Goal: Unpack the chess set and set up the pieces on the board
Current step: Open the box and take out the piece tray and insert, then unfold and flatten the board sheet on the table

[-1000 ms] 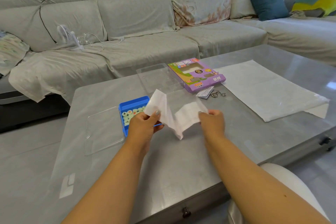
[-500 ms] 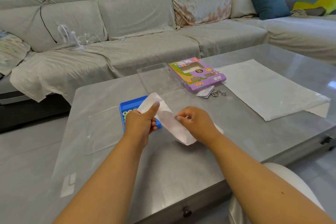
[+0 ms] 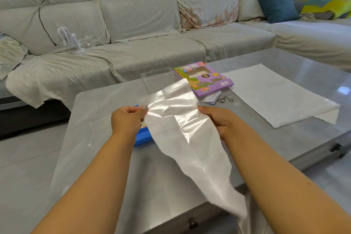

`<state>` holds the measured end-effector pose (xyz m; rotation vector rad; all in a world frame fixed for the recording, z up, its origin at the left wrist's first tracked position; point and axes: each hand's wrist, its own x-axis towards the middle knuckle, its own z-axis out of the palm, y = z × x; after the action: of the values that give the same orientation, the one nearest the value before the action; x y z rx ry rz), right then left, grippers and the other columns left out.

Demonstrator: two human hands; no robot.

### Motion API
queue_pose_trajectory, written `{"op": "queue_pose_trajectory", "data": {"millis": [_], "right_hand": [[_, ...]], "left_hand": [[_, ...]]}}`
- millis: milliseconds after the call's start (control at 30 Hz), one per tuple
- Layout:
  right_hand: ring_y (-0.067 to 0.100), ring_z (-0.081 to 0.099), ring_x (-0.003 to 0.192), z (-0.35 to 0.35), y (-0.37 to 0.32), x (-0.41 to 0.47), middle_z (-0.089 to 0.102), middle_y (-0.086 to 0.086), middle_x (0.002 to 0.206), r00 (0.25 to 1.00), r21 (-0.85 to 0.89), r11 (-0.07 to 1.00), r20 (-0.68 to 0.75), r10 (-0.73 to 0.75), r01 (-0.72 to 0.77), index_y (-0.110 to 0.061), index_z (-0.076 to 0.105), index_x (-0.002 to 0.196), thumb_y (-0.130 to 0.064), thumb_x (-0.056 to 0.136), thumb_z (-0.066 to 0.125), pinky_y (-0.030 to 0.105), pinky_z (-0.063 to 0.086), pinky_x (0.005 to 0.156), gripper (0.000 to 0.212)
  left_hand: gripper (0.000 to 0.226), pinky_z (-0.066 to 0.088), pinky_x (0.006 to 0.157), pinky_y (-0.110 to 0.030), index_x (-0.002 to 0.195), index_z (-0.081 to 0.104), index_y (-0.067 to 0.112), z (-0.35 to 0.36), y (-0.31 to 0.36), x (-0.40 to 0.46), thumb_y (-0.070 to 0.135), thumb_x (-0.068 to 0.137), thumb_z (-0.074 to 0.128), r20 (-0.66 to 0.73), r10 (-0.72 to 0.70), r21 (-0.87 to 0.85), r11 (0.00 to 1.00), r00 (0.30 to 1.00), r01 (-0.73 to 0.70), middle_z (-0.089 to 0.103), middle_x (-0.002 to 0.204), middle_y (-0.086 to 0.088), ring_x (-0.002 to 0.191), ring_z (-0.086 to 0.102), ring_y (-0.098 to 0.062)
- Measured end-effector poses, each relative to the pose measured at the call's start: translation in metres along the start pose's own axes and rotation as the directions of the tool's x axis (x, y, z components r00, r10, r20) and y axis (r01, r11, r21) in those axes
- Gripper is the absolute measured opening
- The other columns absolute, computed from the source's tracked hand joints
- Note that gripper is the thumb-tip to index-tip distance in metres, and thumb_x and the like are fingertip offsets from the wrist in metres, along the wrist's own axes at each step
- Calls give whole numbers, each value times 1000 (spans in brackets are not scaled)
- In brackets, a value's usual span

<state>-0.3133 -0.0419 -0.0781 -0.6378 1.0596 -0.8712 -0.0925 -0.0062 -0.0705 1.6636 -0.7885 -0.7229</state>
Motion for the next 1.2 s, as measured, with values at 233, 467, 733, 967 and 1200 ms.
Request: {"op": "queue_pose_trajectory", "data": {"millis": [233, 467, 733, 967, 1200], "right_hand": [[23, 68, 60, 11, 6, -1, 72, 13, 72, 995, 33, 997, 64, -78, 76, 1, 68, 83, -12, 87, 63, 36, 57, 64, 14], [13, 62, 53, 26, 13, -2, 58, 9, 67, 967, 38, 967, 15, -253, 253, -7, 53, 75, 12, 80, 62, 29, 52, 63, 22], [24, 57, 60, 33, 27, 2, 52, 10, 65, 976, -20, 977, 47, -212, 213, -12, 43, 75, 13, 75, 66, 31, 50, 55, 35], [20, 66, 55, 27, 29, 5, 60, 13, 64, 975, 86, 987, 162, -150, 138, -8, 46, 70, 6, 81, 63, 28, 56, 52, 25], [39, 61, 105, -1, 9, 6, 63, 27, 114, 989, 93, 987, 54, -139, 134, 10, 58, 114, -2, 88, 57, 47, 54, 83, 29]], "left_hand": [[21, 53, 72, -34, 73, 66, 15, 19, 23, -28, 32, 84, 64, 51, 302, 245, 920, 952, -305, 67, 70, 1, 70, 63, -21], [28, 59, 77, -40, 77, 63, 15, 48, 29, -61, 38, 90, 60, 369, -27, 88, 996, 929, -6, 69, 87, -10, 85, 69, -24], [25, 60, 74, -40, 95, 64, 4, 43, 28, -63, 28, 88, 66, 417, -162, 6, 984, 894, 175, 72, 89, -17, 78, 73, -28], [18, 60, 75, -41, 96, 63, 5, 37, 23, -55, 18, 96, 51, 382, -217, -51, 966, 898, 254, 72, 90, -18, 81, 72, -30], [18, 60, 70, -39, 100, 65, 10, 17, 13, -34, 22, 97, 51, 279, -230, -76, 963, 932, 260, 74, 89, -9, 79, 72, -24]]}}
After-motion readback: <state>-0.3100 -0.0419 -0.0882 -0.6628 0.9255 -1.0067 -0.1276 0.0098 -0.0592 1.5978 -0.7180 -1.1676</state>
